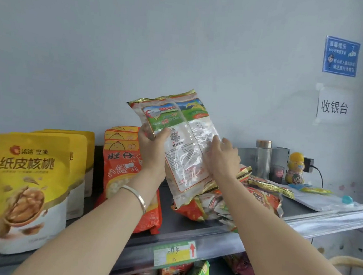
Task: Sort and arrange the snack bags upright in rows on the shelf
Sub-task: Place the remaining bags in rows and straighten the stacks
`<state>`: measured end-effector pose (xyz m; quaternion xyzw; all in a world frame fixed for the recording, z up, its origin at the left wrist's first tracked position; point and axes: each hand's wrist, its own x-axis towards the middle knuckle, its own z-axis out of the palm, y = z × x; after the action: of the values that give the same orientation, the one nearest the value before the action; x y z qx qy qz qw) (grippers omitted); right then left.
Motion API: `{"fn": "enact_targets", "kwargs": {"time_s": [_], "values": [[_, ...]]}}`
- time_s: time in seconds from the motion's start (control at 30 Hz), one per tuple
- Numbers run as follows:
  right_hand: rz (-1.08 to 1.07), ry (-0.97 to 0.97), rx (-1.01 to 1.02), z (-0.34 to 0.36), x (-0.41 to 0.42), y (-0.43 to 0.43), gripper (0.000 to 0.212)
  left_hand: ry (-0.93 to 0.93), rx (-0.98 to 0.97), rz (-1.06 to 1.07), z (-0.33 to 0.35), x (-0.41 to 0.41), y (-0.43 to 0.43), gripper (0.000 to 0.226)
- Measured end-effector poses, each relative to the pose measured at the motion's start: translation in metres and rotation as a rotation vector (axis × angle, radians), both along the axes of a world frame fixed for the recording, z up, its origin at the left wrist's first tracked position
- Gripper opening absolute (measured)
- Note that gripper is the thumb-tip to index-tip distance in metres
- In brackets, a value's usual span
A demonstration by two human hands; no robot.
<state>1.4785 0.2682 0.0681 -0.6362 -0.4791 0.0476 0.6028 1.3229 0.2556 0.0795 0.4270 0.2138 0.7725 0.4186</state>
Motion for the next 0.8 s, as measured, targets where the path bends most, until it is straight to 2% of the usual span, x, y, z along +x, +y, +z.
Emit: {"fn": "enact_targets", "kwargs": {"time_s": [0.1, 0.27, 0.37, 0.43, 0.53, 0.67, 0.8], "values": [[0.044, 0.079, 0.040, -0.007, -0.009, -0.006, 0.056, 0.062, 0.035, -0.053, -0.001, -0.027, -0.015, 0.038], [0.156, 0.377, -0.010, -0.027, -0.061, -0.022, 0.077, 0.285, 0.089, -0.043, -0.015, -0.081, -0.048, 0.038], [0.201, 0.279, 0.046, -0.029, -0.100, -0.042, 0.074, 0.296, 0.106, 0.009, -0.018, -0.119, -0.069, 0.034], [0.219, 0.213, 0.095, -0.030, -0.127, -0.059, 0.062, 0.281, 0.117, 0.031, -0.021, -0.146, -0.084, 0.035], [0.152, 0.160, 0.142, -0.035, -0.167, -0.084, 0.058, 0.278, 0.152, 0.081, -0.031, -0.182, -0.111, 0.034], [0.161, 0.153, 0.193, -0.043, -0.219, -0.110, 0.052, 0.266, 0.191, 0.098, -0.046, -0.230, -0.142, 0.038], [0.248, 0.184, 0.226, -0.042, -0.282, -0.128, 0.056, 0.294, 0.156, 0.255, -0.052, -0.293, -0.165, 0.039]]}}
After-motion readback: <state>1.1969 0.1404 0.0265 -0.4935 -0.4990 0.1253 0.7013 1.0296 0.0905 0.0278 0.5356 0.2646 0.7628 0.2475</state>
